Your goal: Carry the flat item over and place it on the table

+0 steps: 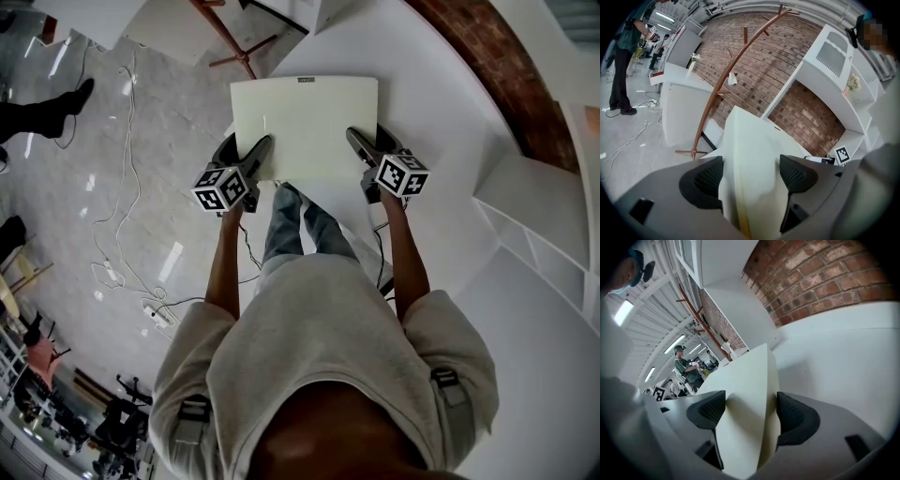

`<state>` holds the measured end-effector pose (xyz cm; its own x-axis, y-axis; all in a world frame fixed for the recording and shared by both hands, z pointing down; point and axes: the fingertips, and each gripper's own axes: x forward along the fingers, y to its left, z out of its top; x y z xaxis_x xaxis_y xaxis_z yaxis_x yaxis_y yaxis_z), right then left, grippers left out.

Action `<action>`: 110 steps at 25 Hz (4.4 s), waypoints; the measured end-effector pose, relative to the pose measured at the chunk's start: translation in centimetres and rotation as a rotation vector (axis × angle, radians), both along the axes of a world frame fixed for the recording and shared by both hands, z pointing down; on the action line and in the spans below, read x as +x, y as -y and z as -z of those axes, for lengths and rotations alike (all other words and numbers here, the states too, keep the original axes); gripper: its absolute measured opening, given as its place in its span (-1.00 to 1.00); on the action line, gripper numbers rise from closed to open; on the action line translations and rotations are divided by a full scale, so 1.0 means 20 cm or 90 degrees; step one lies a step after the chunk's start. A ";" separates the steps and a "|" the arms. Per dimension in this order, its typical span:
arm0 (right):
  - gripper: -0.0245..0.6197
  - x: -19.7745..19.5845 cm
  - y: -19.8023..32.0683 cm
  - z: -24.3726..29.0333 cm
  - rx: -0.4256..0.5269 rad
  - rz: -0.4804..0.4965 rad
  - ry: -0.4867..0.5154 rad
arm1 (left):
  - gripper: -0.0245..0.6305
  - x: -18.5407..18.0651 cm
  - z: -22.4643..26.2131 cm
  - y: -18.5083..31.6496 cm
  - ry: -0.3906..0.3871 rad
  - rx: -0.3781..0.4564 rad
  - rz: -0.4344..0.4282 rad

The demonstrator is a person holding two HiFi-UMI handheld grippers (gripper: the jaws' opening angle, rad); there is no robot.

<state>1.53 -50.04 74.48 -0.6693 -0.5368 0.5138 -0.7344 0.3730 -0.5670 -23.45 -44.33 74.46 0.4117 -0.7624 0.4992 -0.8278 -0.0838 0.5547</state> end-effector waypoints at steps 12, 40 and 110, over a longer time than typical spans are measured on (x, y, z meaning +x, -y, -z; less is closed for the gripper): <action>0.19 0.01 0.05 -0.12 -0.031 -0.014 -0.006 | 0.26 0.00 -0.12 0.06 -0.008 -0.037 0.001; 0.19 0.04 0.04 0.01 0.033 -0.034 -0.027 | 0.27 -0.14 0.01 -0.01 0.077 0.003 0.039; -0.85 -0.27 0.15 1.29 0.460 0.045 -0.052 | -0.87 -0.12 1.28 0.14 0.213 0.358 0.055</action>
